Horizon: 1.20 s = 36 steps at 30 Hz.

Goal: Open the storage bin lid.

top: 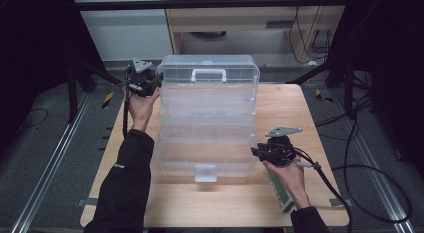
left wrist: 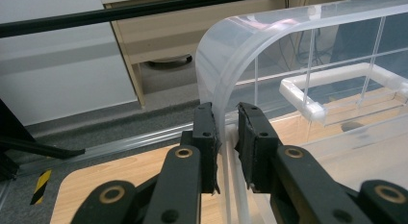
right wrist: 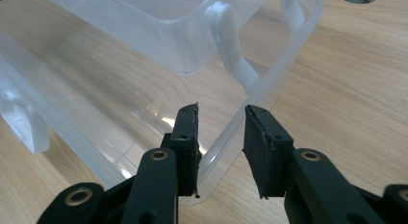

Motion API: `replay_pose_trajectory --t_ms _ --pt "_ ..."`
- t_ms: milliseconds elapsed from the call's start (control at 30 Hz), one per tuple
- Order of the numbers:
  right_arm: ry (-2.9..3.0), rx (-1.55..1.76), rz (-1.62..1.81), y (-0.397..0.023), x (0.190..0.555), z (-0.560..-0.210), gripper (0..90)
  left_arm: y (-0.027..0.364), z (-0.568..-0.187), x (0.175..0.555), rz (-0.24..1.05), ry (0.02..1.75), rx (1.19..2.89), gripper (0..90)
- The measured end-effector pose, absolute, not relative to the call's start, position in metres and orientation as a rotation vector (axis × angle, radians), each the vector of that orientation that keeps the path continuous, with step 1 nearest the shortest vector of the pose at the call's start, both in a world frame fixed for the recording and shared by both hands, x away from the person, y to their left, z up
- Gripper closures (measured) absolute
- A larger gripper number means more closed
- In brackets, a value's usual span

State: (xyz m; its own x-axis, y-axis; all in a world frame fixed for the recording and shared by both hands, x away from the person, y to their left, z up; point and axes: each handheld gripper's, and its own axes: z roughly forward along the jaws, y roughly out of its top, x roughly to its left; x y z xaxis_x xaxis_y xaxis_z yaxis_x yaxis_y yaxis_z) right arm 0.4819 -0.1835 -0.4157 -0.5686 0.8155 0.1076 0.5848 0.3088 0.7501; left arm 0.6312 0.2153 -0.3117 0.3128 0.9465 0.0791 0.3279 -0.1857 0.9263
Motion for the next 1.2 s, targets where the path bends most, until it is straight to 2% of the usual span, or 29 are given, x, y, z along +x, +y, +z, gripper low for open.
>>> replay_pose_trajectory --t_ms 1200 --pt "2.306 1.242 1.113 -0.185 0.484 -0.415 66.0 0.211 -0.327 0.676 0.855 1.246 1.709 76.9"
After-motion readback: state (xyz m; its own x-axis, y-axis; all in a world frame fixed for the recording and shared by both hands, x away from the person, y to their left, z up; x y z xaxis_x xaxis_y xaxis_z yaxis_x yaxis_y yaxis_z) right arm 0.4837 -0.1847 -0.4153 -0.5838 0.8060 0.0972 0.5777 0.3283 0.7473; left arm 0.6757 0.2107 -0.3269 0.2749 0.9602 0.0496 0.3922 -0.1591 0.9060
